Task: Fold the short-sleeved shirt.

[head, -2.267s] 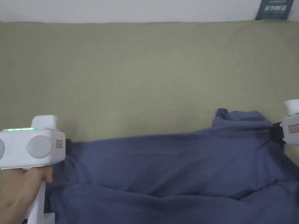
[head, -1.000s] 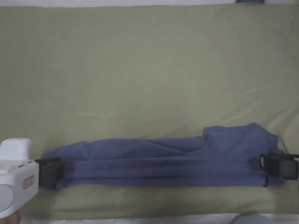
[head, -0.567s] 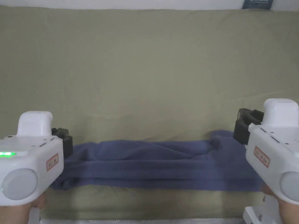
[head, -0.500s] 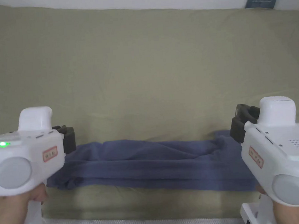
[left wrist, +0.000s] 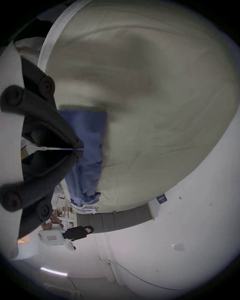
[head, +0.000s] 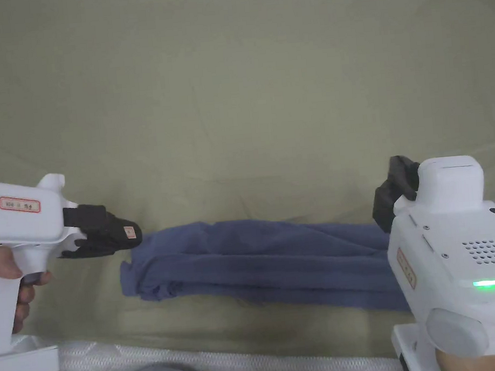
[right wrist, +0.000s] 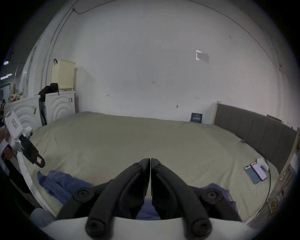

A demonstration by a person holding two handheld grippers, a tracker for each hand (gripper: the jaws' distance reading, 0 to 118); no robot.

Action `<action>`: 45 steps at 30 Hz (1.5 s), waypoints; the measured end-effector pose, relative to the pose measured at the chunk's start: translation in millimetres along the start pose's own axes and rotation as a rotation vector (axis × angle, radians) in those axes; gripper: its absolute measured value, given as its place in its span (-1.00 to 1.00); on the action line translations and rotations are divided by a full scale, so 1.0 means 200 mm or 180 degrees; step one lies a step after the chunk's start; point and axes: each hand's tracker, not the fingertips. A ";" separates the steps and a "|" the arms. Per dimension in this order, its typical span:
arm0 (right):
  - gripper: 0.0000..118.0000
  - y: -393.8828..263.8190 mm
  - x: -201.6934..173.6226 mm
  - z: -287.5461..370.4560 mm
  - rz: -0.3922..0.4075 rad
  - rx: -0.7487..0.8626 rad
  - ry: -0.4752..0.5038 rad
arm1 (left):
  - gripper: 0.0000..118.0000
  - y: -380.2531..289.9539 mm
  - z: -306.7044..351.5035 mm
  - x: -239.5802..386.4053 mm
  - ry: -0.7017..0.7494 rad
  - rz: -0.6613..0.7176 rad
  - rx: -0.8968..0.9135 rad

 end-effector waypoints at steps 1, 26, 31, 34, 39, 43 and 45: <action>-0.87 -0.01 -0.01 -0.01 -0.0019 -0.0025 0.0023 | -0.95 0.01 0.00 -0.03 0.0000 0.0015 -0.0013; -0.87 -0.05 0.08 -0.06 -0.0076 -0.0256 0.0067 | -0.64 -0.12 -0.40 -0.08 -0.0646 0.0420 -0.0240; -0.87 -0.04 0.13 -0.02 -0.0077 -0.0239 0.0026 | -0.78 -0.15 -0.45 -0.09 -0.0349 0.0459 -0.0110; -0.87 -0.05 0.15 -0.02 -0.0074 -0.0253 0.0024 | -0.78 -0.13 -0.36 -0.10 -0.0289 0.0393 -0.0039; -0.87 -0.04 0.17 0.00 -0.0218 -0.0221 0.0007 | -0.78 -0.11 -0.10 -0.11 -0.0132 0.0369 0.0205; -0.87 -0.03 0.16 0.01 -0.0205 -0.0181 0.0037 | -0.78 -0.08 0.15 -0.12 0.0234 0.0201 0.0462; -0.87 -0.02 0.15 0.01 -0.0199 -0.0184 0.0081 | -0.78 -0.08 0.24 -0.04 0.0501 -0.0043 0.0512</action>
